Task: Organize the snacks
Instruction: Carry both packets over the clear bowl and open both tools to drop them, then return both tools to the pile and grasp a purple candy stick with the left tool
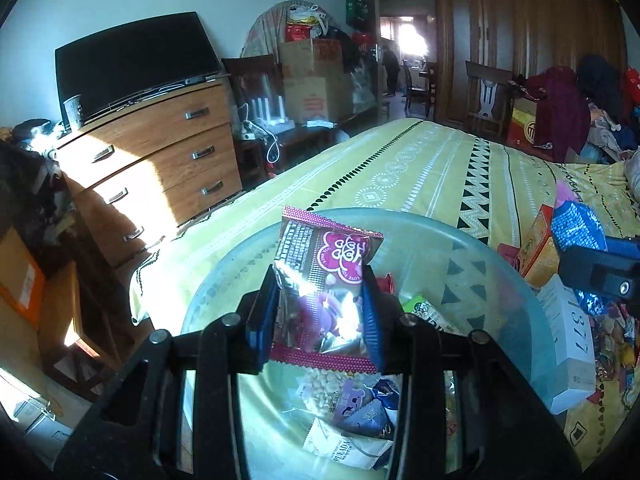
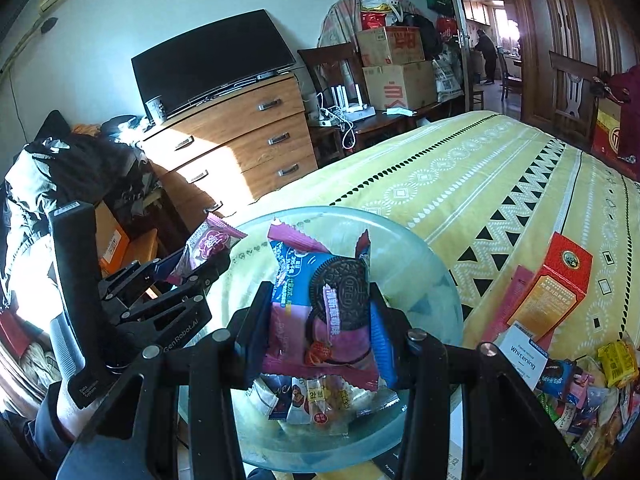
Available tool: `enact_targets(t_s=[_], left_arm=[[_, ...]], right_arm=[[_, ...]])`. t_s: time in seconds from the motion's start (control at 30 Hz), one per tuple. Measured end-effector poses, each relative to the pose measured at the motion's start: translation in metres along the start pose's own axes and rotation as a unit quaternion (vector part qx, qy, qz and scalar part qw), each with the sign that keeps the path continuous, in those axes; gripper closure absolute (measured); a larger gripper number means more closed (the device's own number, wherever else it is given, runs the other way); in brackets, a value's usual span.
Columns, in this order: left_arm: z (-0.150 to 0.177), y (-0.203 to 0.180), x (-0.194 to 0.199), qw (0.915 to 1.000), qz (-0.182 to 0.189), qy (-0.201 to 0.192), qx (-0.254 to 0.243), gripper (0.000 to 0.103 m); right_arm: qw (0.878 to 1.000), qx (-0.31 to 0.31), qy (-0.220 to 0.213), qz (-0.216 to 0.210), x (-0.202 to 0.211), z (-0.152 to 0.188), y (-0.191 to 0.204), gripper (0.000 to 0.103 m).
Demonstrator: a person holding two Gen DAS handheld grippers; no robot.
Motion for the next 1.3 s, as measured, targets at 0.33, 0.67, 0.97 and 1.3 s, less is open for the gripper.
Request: enact_targets(t_s=[0.33,0.67,0.97,1.3], left_arm=[[0.000,0.003,0.001,1.0000,-0.001,0.000,0.000,0.065],[0.001,0.005,0.001,1.0000,0.000,0.002,0.002,0.065],[0.007,0.011,-0.008,0.9999,-0.003,0.017,0.000,0.058],[0.010,0.021,-0.013,0.9995,-0.021,0.023,0.007,0.030]], right_arm=[[1.000,0.003,0.004,0.005,-0.003,0.001,0.003,0.055],[1.000,0.005,0.008,0.006,-0.006,0.001,0.005,0.055],[1.000,0.002,0.015,0.006,-0.017,0.003,0.006,0.054],[1.000,-0.005,0.012,0.004,-0.017,0.004,0.005,0.044]])
Point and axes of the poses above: each gripper's, at about its wrist camera, not at the fingertips, and x roughly against the way its jaws point, y to its left, z to its underside, the point moved 5 cm from there along -x, roughly the way its jaws point, and after that the axes turned 4 degrees about z, right-handed, at the moved point
